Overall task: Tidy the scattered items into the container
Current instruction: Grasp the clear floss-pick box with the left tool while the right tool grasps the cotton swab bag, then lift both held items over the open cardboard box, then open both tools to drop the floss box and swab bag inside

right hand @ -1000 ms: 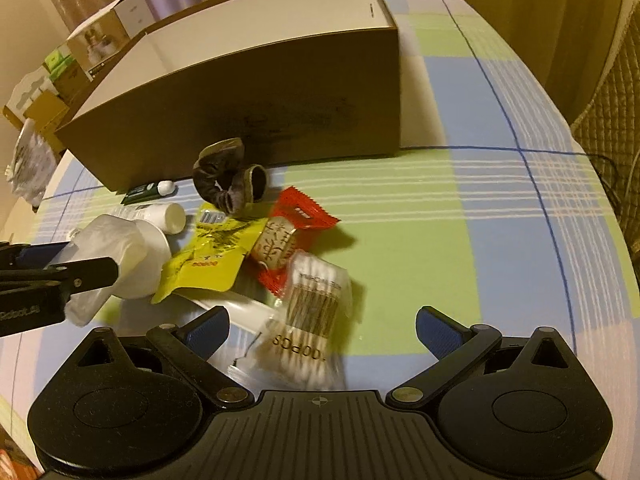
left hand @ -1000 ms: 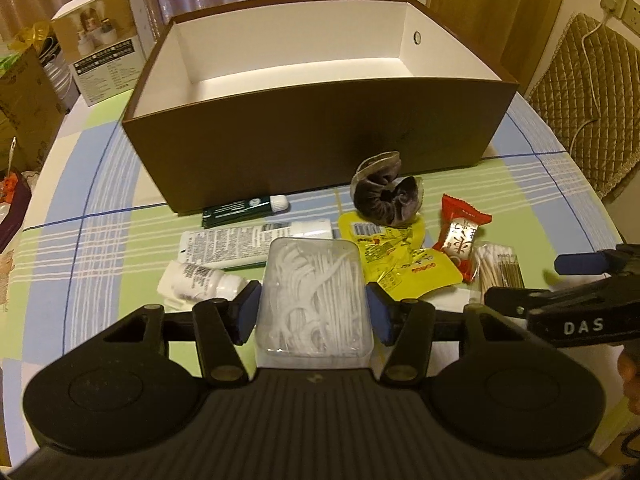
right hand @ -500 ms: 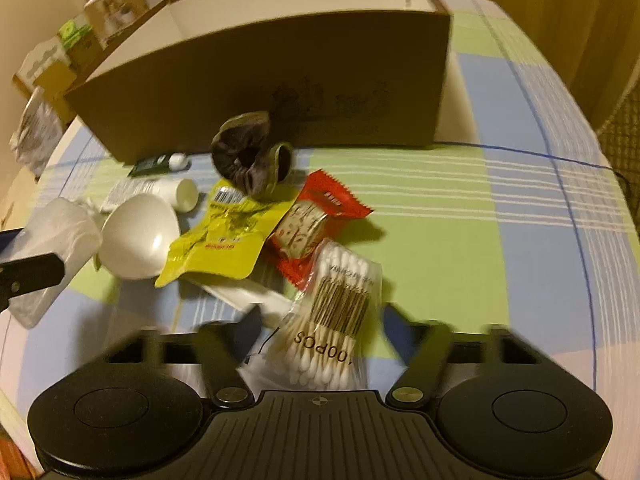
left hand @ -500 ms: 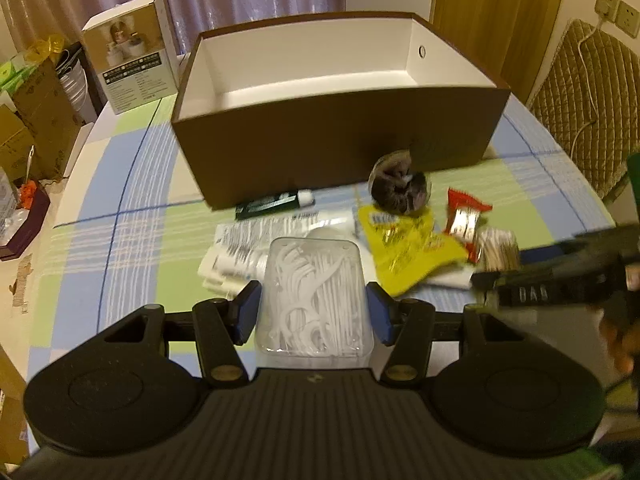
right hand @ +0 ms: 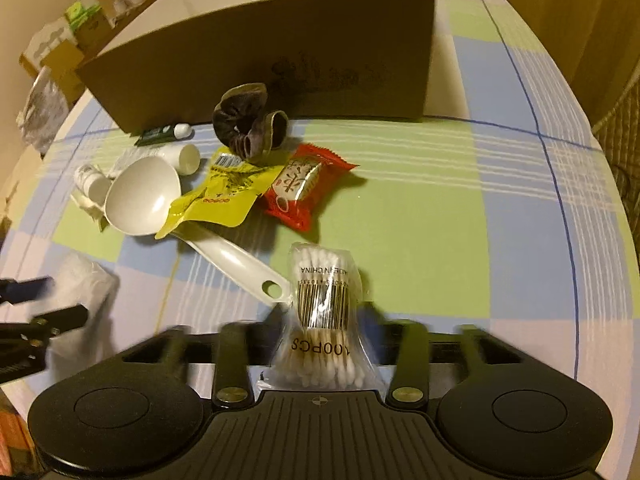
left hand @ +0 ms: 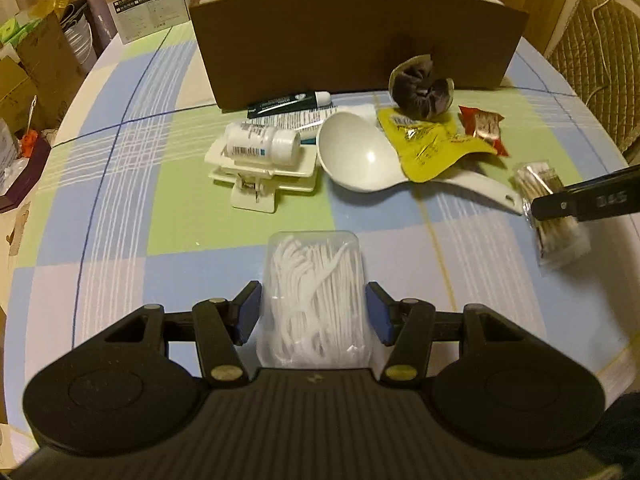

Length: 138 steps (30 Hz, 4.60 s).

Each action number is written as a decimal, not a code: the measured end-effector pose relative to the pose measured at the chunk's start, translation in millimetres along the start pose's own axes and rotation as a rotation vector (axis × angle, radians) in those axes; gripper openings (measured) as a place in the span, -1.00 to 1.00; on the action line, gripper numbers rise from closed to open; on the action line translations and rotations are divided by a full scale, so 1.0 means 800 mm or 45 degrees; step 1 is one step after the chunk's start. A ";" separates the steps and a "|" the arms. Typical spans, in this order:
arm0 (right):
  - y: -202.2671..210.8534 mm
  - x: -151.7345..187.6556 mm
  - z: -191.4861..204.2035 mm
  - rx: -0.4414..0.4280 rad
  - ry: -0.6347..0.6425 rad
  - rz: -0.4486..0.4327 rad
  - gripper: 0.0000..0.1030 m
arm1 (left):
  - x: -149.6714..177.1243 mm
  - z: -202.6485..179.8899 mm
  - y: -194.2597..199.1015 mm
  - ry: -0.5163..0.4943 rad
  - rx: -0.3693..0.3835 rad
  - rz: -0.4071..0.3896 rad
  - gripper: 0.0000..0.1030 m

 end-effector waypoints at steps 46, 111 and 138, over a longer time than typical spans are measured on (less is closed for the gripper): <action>0.099 -0.136 0.065 -0.268 0.091 -0.267 -0.44 | -0.184 0.028 0.083 -0.103 0.026 -0.333 0.03; -0.117 -0.319 0.020 0.007 0.144 0.080 0.69 | -0.362 0.050 -0.196 -0.233 0.011 0.159 0.93; -0.007 -0.281 0.049 0.018 0.102 -0.164 1.00 | -0.335 0.068 -0.038 -0.062 -0.077 -0.100 0.99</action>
Point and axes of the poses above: each gripper's, at about its wrist camera, not at the fingertips, and y roughly against the way its jaws point, z to its left, x to its underside, the point moved 10 cm from there along -y, roughly the way its jaws point, and after that the axes turned 4 degrees about -y, right-handed, at the moved point
